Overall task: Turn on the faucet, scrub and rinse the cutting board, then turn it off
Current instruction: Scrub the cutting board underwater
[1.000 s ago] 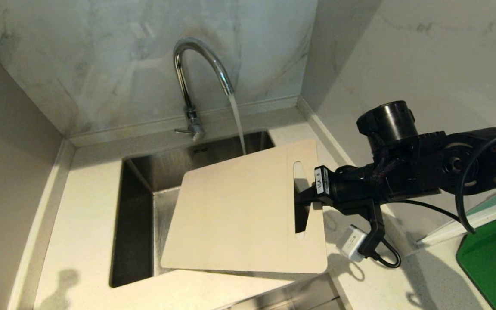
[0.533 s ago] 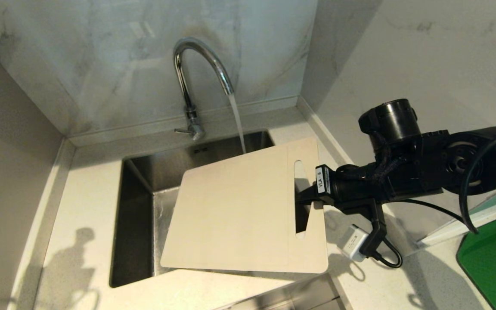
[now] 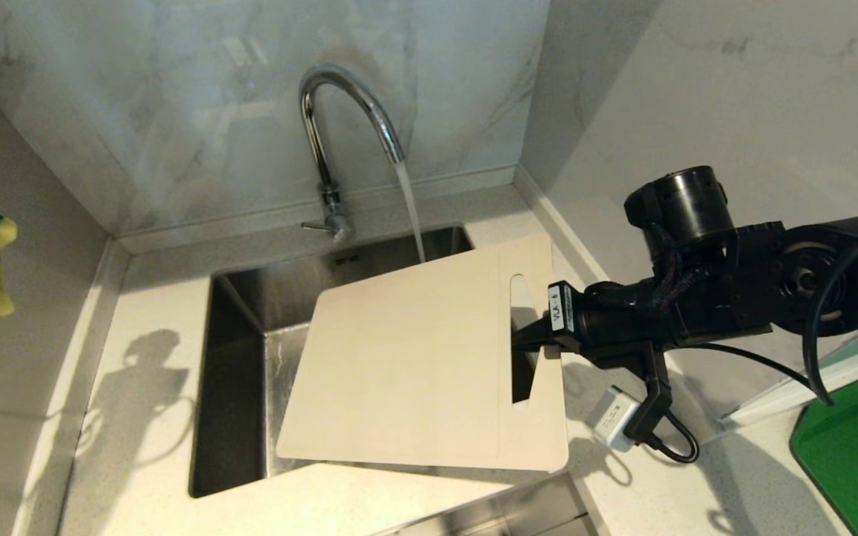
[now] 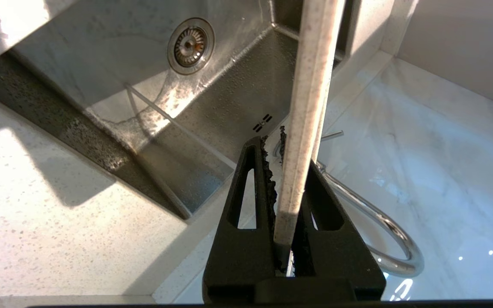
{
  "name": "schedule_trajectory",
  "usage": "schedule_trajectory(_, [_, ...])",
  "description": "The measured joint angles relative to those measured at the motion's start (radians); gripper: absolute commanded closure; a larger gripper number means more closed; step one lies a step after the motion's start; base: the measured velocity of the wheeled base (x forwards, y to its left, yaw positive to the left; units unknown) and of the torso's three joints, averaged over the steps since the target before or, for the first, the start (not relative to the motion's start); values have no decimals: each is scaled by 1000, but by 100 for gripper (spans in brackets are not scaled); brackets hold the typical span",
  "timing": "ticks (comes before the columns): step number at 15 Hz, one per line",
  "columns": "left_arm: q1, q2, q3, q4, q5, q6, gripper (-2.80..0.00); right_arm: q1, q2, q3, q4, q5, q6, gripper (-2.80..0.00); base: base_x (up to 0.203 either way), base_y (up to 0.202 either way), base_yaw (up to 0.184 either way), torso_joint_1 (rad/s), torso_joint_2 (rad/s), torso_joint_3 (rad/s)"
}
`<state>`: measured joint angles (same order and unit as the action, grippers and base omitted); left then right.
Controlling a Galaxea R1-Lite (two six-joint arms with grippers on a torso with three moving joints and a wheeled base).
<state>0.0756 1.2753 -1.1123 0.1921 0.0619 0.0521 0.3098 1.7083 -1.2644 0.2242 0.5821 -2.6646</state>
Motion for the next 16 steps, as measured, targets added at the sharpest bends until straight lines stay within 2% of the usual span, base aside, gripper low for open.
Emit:
schedule_trajectory(2, [-71,76,-66,74,-32,-83,0,2,-3,-1,0,0,0,0,0,0,0,0,0,0])
schedule_trajectory(5, [-182,167,-169,196,-108,-272,0,15,-6,-1,0,0,7,0,0,0,0,0,0,0])
schedule_trajectory(8, [-284,234,-209,213,-166,-432,0,48,-6,-1,-1,0,21,0,0,0,0,0,0,0])
schedule_trajectory(10, [-350,265,-230,212,-243,-543,0,64,-7,-1,-1,1,23,0,0,0,0,0,0,0])
schedule_trajectory(12, [-420,290,-257,204,-291,-613,0,76,-7,-1,-2,0,22,0,0,0,0,0,0,0])
schedule_trajectory(16, [-554,371,-431,182,-301,-681,0,96,-6,0,-2,0,23,0,0,0,0,0,0,0])
